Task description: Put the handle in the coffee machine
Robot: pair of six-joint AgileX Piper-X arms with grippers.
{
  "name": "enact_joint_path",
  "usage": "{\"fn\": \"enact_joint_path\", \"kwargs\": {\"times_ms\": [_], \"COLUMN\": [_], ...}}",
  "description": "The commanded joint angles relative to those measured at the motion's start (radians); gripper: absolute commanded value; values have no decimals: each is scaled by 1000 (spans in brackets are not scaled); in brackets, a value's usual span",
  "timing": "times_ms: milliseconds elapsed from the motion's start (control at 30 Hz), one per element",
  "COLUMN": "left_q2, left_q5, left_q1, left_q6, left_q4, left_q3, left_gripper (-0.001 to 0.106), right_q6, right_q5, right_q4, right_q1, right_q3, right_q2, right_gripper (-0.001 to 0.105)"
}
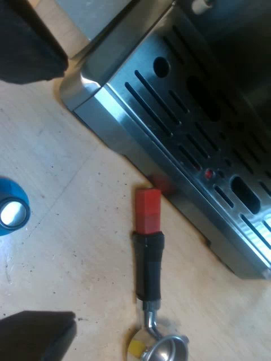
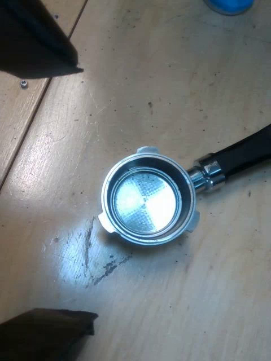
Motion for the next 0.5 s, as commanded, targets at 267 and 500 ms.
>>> {"fn": "enact_joint_path", "kwargs": {"times_ms": [267,500], "left_q2": [-1,-1], "left_q5": [17,26], "left_q1": [-5,-5], "left_q6": [-8,-5], "left_q4": [12,10], "left_q3": [-8,-8], "left_gripper": [83,83], "right_q6": [9,108], "right_q5": [15,11], "right_q4": [-9,-9], "right_q1": [3,3], "right_q3": [-13,-13], "right_q2": [-3,-3], "right_gripper": [84,84]}}
